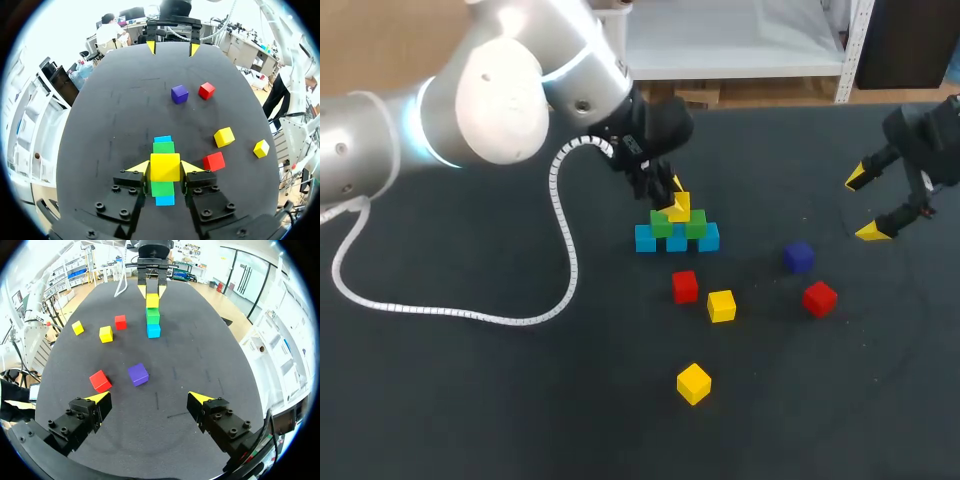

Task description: Place the blue cubes, place green cubes on the blue cubes, place the yellow cubes on the green cubes, then place the red cubes on the yellow cubes, and place purple cube on the red cubes.

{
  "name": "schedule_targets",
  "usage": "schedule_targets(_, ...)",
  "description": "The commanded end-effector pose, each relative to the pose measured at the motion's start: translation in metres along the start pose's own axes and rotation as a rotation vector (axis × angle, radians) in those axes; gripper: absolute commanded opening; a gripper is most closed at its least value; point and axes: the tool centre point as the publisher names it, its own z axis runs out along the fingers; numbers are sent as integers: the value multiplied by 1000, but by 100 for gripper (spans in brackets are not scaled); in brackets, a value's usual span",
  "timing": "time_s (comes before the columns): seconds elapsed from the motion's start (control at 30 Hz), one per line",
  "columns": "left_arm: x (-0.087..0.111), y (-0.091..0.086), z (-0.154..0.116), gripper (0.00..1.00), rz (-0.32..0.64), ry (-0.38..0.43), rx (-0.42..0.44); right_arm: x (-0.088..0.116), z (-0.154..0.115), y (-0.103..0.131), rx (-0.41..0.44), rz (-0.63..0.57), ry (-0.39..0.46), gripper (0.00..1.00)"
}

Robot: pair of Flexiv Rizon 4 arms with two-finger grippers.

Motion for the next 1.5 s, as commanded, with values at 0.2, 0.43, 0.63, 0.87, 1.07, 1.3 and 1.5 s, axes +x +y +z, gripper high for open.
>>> schedule_targets(0.2, -3, 4, 3, 0, 5, 17, 14, 0, 0, 0, 0, -1, -2, 100)
schedule_targets(0.43, -3, 4, 4, 0, 2, 17, 13, 0, 0, 0, 0, -1, -2, 100)
schedule_targets(0.63, -2, 5, 4, 0, 1, 21, 12, 0, 0, 0, 0, -1, -2, 100)
schedule_targets(0.87, -1, 4, 5, 0, -2, 24, 15, 0, 0, 0, 0, -1, -2, 100)
schedule_targets(1.07, -1, 4, 6, 0, 0, 28, 18, 0, 0, 0, 0, -1, -2, 100)
schedule_targets(1.3, -1, 4, 6, 0, -4, 29, 21, 0, 0, 0, 0, -1, -2, 100)
schedule_targets(1.5, 0, 5, 7, 0, -5, 28, 20, 0, 0, 0, 0, -1, -2, 100)
